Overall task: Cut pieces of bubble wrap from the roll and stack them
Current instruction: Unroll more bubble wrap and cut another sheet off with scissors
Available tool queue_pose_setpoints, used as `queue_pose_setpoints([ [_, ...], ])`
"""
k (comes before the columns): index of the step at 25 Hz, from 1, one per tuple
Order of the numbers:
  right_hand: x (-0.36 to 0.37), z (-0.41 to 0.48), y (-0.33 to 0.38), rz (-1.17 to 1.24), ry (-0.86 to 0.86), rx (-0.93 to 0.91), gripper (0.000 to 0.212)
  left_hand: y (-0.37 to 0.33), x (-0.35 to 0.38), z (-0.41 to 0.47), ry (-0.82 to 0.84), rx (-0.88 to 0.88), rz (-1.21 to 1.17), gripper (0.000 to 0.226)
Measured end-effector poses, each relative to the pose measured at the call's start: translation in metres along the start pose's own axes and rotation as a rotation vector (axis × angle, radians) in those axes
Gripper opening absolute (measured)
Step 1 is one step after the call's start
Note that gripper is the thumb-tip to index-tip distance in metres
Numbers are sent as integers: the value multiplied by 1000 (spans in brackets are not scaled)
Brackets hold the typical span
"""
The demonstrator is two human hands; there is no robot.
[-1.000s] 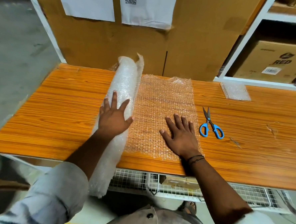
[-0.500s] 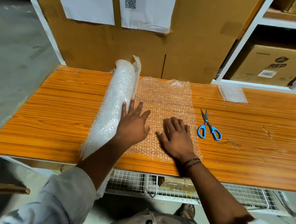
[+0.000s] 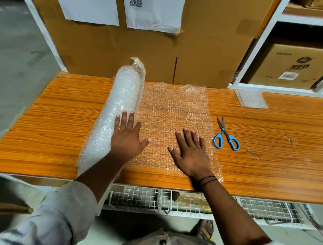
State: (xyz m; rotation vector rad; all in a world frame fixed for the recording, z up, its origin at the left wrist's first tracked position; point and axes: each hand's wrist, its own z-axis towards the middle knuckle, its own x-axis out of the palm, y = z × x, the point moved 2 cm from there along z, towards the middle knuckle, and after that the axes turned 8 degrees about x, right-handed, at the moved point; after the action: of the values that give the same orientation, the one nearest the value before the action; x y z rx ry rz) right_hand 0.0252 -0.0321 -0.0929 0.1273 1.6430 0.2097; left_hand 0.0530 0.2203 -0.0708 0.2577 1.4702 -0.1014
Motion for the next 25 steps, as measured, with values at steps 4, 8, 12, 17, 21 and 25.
queue_pose_setpoints([
  [4,-1,-1,-1,2,5,5,76,7,7,-2,-54,11,-31,98],
  [8,-3,0,-5,6,-6,3,75,20,7,-2,-79,-8,-20,94],
  [12,-5,0,-6,6,34,-5,75,27,6,-4,-72,-25,-2,97],
  [17,-29,-2,-26,5,-350,116,42,15,-2,-4,-55,-39,-71,86],
  [21,-47,2,-88,-43,-401,442,32,-12,-7,-5,-83,59,-214,67],
  [25,-59,10,-100,-43,-304,462,30,-42,-1,-12,-11,188,-385,63],
])
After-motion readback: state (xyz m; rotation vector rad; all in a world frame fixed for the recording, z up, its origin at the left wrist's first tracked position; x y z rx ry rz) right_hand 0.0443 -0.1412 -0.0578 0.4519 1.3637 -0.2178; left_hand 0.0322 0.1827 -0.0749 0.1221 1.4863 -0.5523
